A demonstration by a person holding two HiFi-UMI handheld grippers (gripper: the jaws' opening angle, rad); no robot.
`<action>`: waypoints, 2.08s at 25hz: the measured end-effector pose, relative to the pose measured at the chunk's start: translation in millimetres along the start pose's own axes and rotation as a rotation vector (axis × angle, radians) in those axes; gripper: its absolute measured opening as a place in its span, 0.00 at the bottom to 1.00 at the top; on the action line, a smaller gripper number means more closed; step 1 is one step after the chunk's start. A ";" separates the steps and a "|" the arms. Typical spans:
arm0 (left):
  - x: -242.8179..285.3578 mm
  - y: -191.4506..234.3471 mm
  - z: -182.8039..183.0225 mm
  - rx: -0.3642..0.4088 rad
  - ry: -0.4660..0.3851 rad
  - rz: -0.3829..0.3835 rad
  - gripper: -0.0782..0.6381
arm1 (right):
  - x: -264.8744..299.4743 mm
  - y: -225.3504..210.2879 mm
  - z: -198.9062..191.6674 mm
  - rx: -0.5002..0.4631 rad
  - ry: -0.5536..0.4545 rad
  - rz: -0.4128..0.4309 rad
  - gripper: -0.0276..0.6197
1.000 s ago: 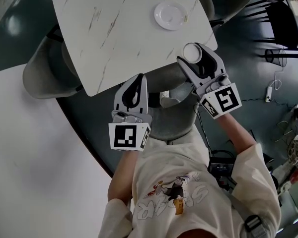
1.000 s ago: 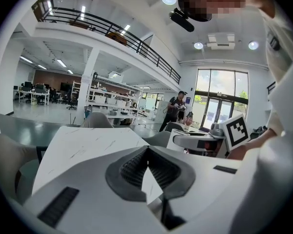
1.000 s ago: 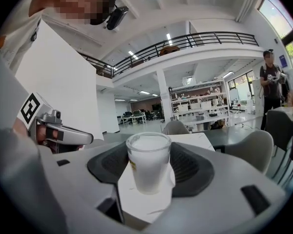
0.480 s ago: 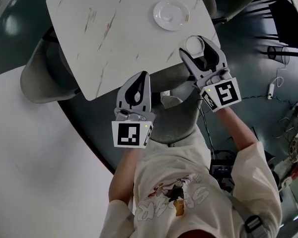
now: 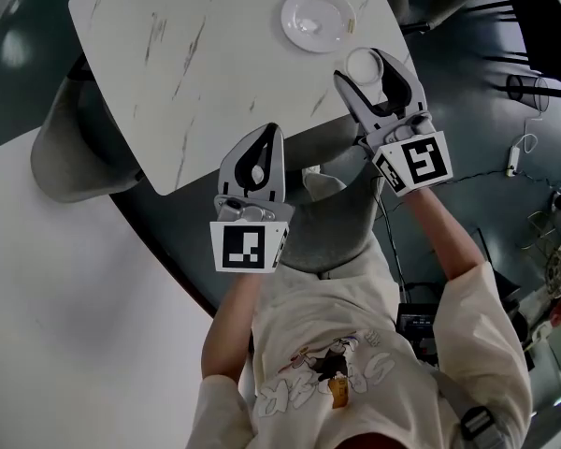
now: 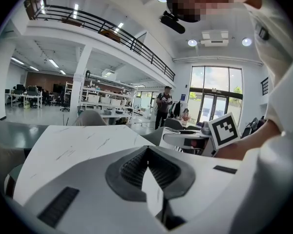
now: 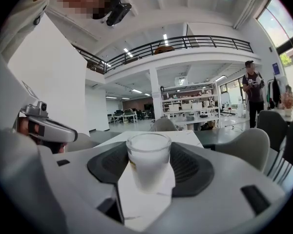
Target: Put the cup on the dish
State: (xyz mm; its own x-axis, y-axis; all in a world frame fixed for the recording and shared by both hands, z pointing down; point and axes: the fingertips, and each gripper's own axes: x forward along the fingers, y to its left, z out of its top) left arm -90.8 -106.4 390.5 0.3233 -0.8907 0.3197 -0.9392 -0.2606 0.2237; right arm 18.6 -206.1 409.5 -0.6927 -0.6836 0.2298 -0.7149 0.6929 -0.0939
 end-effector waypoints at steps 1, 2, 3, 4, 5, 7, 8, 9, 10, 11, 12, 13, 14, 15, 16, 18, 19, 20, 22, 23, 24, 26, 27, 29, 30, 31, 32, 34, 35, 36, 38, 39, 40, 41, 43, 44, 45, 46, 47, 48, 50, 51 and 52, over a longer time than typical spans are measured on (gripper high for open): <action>2.4 1.6 -1.1 -0.001 -0.002 0.005 0.11 | 2.5 -2.3 -1.3 -0.001 0.000 -0.003 0.45; 4.2 2.9 -2.0 0.000 -0.004 0.008 0.11 | 4.9 -4.5 -2.5 -0.002 -0.001 -0.007 0.45; 5.8 4.0 -2.8 0.001 -0.006 0.011 0.11 | 7.4 -6.8 -3.8 -0.003 -0.001 -0.010 0.45; 7.5 4.8 -3.5 0.004 -0.007 0.010 0.11 | 9.9 -9.1 -5.0 -0.004 -0.002 -0.013 0.45; 9.6 5.3 -4.3 0.006 -0.008 0.008 0.11 | 12.5 -11.4 -6.2 -0.007 -0.003 -0.016 0.45; 14.6 6.4 -7.2 0.004 -0.005 0.005 0.11 | 18.2 -15.7 -9.6 -0.015 -0.003 -0.020 0.45; 17.1 7.1 -9.5 0.003 0.000 0.003 0.11 | 21.1 -17.6 -11.8 -0.017 -0.003 -0.021 0.45; 19.4 8.1 -11.8 0.002 0.004 0.003 0.11 | 24.0 -19.1 -14.1 -0.018 -0.001 -0.021 0.45; 21.7 9.1 -13.5 0.004 0.007 0.001 0.11 | 26.8 -20.3 -16.1 -0.018 0.000 -0.020 0.45; 24.1 10.2 -14.6 0.007 0.007 -0.001 0.11 | 29.8 -21.4 -17.7 -0.018 0.000 -0.019 0.45; 26.6 11.3 -15.3 0.011 0.007 -0.003 0.11 | 32.9 -22.5 -19.1 -0.019 0.000 -0.017 0.45; 29.4 12.4 -15.8 0.014 0.006 -0.006 0.11 | 36.0 -23.8 -20.6 -0.020 0.000 -0.015 0.45; 32.3 13.3 -16.5 0.018 0.005 -0.008 0.11 | 38.9 -25.4 -22.5 -0.020 0.001 -0.015 0.45; 35.3 14.2 -17.5 0.021 0.006 -0.010 0.11 | 41.7 -27.3 -24.9 -0.020 0.003 -0.015 0.45; 38.1 15.1 -18.8 0.024 0.008 -0.011 0.11 | 44.5 -29.2 -27.5 -0.020 0.006 -0.016 0.45; 43.0 17.4 -21.5 0.031 0.012 -0.012 0.11 | 50.3 -32.5 -32.2 -0.017 0.009 -0.017 0.45; 45.1 18.6 -22.6 0.035 0.013 -0.012 0.11 | 53.2 -33.6 -33.7 -0.015 0.008 -0.017 0.45; 47.0 19.7 -23.5 0.037 0.013 -0.013 0.11 | 55.9 -34.6 -34.9 -0.014 0.007 -0.017 0.45; 50.6 21.5 -25.7 0.037 0.012 -0.013 0.11 | 60.4 -36.1 -37.3 -0.014 0.008 -0.015 0.45; 52.6 22.6 -27.4 0.037 0.013 -0.013 0.11 | 62.6 -36.8 -39.0 -0.016 0.010 -0.013 0.45; 54.7 23.8 -29.2 0.039 0.012 -0.013 0.11 | 65.1 -37.6 -41.1 -0.018 0.013 -0.011 0.45; 59.1 26.4 -33.7 0.043 0.013 -0.011 0.11 | 70.5 -39.2 -46.7 -0.022 0.020 -0.007 0.45; 61.0 27.8 -36.6 0.042 0.016 -0.008 0.11 | 73.3 -39.8 -50.2 -0.021 0.024 -0.006 0.45; 64.4 31.4 -42.4 0.041 0.026 -0.005 0.11 | 79.0 -40.3 -56.8 -0.019 0.030 -0.004 0.45; 66.1 33.3 -44.4 0.042 0.027 -0.005 0.11 | 82.1 -40.4 -59.0 -0.021 0.032 -0.002 0.45; 68.2 34.8 -45.4 0.043 0.023 -0.004 0.11 | 84.8 -40.7 -60.9 -0.023 0.034 -0.001 0.45; 70.4 35.6 -45.8 0.043 0.016 -0.003 0.11 | 86.9 -41.7 -62.8 -0.023 0.037 0.000 0.45; 73.8 35.4 -47.4 0.038 0.007 0.002 0.11 | 89.4 -44.5 -67.5 -0.018 0.042 -0.004 0.45; 74.3 35.4 -49.1 0.033 0.008 0.004 0.11 | 90.6 -45.6 -70.0 -0.017 0.044 -0.006 0.45; 74.3 36.0 -51.3 0.028 0.011 0.006 0.11 | 92.2 -46.2 -72.5 -0.016 0.046 -0.009 0.45; 74.8 38.7 -56.3 0.019 0.020 0.007 0.11 | 96.3 -47.5 -77.2 -0.017 0.050 -0.014 0.45; 75.9 40.3 -59.2 0.016 0.026 0.007 0.11 | 98.7 -48.6 -79.3 -0.018 0.052 -0.016 0.45; 77.5 41.9 -62.1 0.013 0.030 0.008 0.11 | 101.1 -50.0 -81.3 -0.019 0.055 -0.017 0.45; 79.4 43.3 -64.7 0.010 0.032 0.009 0.11 | 103.3 -51.2 -83.4 -0.019 0.057 -0.018 0.45; 82.5 45.4 -69.2 0.008 0.035 0.012 0.11 | 106.5 -52.8 -87.8 -0.020 0.064 -0.017 0.45; 83.8 46.2 -70.9 0.011 0.035 0.013 0.11 | 107.7 -53.4 -90.2 -0.020 0.067 -0.018 0.45; 85.5 47.0 -72.5 0.013 0.035 0.012 0.11 | 108.9 -54.2 -92.3 -0.021 0.071 -0.018 0.45; 87.2 47.9 -74.3 0.015 0.037 0.013 0.11 | 110.5 -55.1 -94.0 -0.022 0.074 -0.019 0.45; 88.9 49.2 -76.0 0.014 0.040 0.014 0.11 | 112.4 -56.1 -95.0 -0.025 0.076 -0.019 0.45; 90.4 50.6 -77.0 0.012 0.040 0.016 0.11 | 114.3 -56.6 -95.4 -0.029 0.076 -0.018 0.45; 91.9 53.7 -77.2 0.006 0.027 0.021 0.11 | 117.4 -55.2 -96.1 -0.036 0.079 -0.016 0.45; 91.8 55.7 -77.4 0.004 0.023 0.023 0.11 | 119.4 -53.6 -96.6 -0.041 0.083 -0.013 0.45; 91.6 58.0 -77.6 0.002 0.022 0.026 0.11 | 122.1 -51.8 -96.9 -0.048 0.087 -0.009 0.45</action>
State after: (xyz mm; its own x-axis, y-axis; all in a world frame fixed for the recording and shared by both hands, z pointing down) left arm -106.7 -174.2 504.3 0.3014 -0.8888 0.3451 -0.9474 -0.2383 0.2136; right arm -19.8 -303.3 536.3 -0.6737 -0.6691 0.3139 -0.7145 0.6981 -0.0454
